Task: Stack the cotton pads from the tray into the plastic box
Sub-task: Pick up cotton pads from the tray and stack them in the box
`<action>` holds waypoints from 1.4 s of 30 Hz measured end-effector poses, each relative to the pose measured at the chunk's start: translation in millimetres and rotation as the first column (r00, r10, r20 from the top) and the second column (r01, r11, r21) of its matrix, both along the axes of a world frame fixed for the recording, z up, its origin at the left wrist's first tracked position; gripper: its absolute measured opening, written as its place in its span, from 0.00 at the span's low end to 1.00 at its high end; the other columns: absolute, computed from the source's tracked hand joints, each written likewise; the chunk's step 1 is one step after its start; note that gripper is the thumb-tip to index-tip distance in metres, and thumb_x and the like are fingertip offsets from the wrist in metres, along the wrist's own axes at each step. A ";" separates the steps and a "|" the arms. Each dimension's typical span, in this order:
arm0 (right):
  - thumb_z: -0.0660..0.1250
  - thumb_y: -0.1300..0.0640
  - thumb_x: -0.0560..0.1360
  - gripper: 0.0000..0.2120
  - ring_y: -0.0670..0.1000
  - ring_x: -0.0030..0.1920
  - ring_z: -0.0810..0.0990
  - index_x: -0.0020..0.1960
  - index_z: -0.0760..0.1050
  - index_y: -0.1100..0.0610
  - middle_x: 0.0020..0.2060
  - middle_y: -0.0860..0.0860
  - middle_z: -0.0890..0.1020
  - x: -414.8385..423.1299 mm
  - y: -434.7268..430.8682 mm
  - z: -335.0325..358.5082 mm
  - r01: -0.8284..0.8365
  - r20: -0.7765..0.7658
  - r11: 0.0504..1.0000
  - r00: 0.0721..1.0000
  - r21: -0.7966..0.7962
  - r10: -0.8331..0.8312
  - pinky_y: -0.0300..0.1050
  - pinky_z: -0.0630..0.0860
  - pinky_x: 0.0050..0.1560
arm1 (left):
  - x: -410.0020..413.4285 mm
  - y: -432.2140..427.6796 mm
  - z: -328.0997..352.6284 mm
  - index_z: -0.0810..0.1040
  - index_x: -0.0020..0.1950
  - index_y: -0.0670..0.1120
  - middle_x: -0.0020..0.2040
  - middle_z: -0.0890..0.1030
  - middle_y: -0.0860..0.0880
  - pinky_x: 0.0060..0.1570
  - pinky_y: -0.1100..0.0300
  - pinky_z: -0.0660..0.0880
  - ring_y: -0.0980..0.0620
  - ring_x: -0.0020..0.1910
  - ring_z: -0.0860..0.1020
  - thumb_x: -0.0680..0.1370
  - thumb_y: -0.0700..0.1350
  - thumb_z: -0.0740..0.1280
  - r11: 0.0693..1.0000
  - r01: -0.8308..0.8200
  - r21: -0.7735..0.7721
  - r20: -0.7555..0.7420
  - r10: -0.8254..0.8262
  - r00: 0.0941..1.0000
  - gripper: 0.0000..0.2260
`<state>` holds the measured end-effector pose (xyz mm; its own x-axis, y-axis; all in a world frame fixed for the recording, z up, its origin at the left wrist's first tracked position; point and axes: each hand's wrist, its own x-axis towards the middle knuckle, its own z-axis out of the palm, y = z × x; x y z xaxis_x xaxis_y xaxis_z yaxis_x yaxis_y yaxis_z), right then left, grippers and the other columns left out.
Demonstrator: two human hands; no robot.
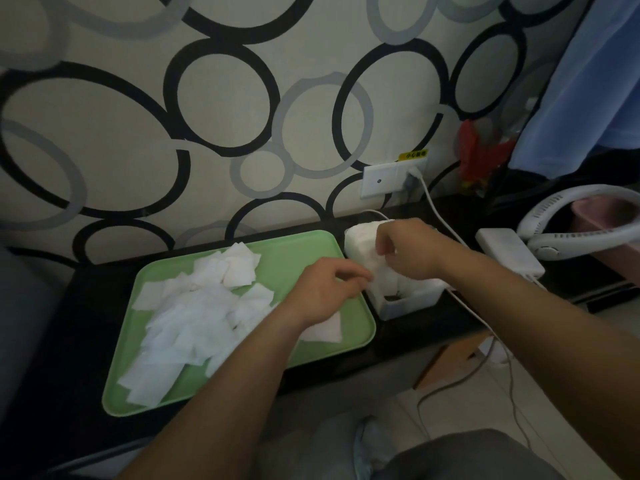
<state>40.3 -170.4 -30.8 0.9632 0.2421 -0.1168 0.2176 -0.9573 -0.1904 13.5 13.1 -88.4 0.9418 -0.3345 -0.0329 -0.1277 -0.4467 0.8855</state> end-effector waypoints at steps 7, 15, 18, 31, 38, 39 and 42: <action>0.66 0.61 0.73 0.09 0.48 0.48 0.80 0.48 0.81 0.49 0.44 0.45 0.82 -27.6 58.3 4.9 -0.096 0.118 0.979 0.990 0.182 0.076 0.34 0.74 0.47 | -9.5 67.3 6.4 0.84 0.47 0.52 0.41 0.83 0.54 0.40 0.64 0.73 0.57 0.38 0.80 0.77 0.41 0.72 0.971 -0.204 0.126 0.030 0.202 0.979 0.05; 0.74 0.46 0.70 0.27 0.56 0.58 0.78 0.65 0.72 0.52 0.59 0.53 0.77 -33.7 102.8 -50.0 -0.187 -0.212 0.977 0.963 -0.099 0.163 0.50 0.76 0.56 | -26.2 113.5 -0.1 0.82 0.49 0.56 0.50 0.83 0.55 0.45 0.67 0.72 0.56 0.49 0.80 0.76 0.37 0.69 0.919 -0.221 0.328 0.076 0.208 0.975 0.12; 0.74 0.48 0.71 0.24 0.56 0.56 0.79 0.63 0.74 0.55 0.57 0.53 0.80 -30.6 103.2 -50.8 -0.188 -0.274 0.980 0.948 -0.064 0.164 0.49 0.77 0.55 | -31.9 115.7 -0.6 0.81 0.60 0.53 0.58 0.80 0.53 0.52 0.60 0.73 0.54 0.51 0.76 0.76 0.39 0.71 0.889 -0.140 0.436 0.064 0.125 0.990 0.15; 0.72 0.56 0.72 0.10 0.50 0.47 0.78 0.52 0.77 0.54 0.46 0.48 0.79 -30.6 96.4 -56.6 -0.009 -0.199 0.923 0.976 0.385 0.093 0.41 0.71 0.42 | -24.4 110.3 -8.0 0.72 0.69 0.55 0.58 0.79 0.49 0.56 0.49 0.77 0.48 0.52 0.78 0.71 0.48 0.77 0.872 -0.143 0.469 0.041 0.140 0.989 0.28; 0.71 0.59 0.72 0.10 0.51 0.46 0.80 0.52 0.78 0.54 0.44 0.50 0.81 -26.1 89.9 -59.6 0.115 -0.229 0.899 0.973 0.422 -0.017 0.42 0.74 0.44 | -20.1 113.0 0.0 0.82 0.51 0.51 0.45 0.82 0.51 0.42 0.58 0.71 0.50 0.43 0.77 0.74 0.45 0.74 0.885 -0.161 0.438 0.089 0.136 0.987 0.06; 0.71 0.60 0.71 0.07 0.51 0.43 0.81 0.49 0.79 0.53 0.41 0.50 0.82 -25.2 89.4 -60.5 0.126 -0.231 0.890 0.973 0.437 -0.024 0.44 0.76 0.43 | -19.9 113.8 0.8 0.82 0.49 0.51 0.44 0.82 0.51 0.42 0.58 0.72 0.50 0.43 0.78 0.75 0.45 0.74 0.887 -0.162 0.432 0.091 0.136 0.987 0.05; 0.70 0.62 0.70 0.03 0.52 0.35 0.83 0.43 0.79 0.54 0.33 0.53 0.84 -23.9 89.1 -62.7 0.179 -0.248 0.822 0.968 0.541 -0.047 0.51 0.80 0.41 | -19.5 118.3 3.1 0.79 0.47 0.54 0.40 0.79 0.54 0.38 0.60 0.69 0.53 0.41 0.76 0.75 0.46 0.74 0.900 -0.167 0.404 0.090 0.142 0.986 0.05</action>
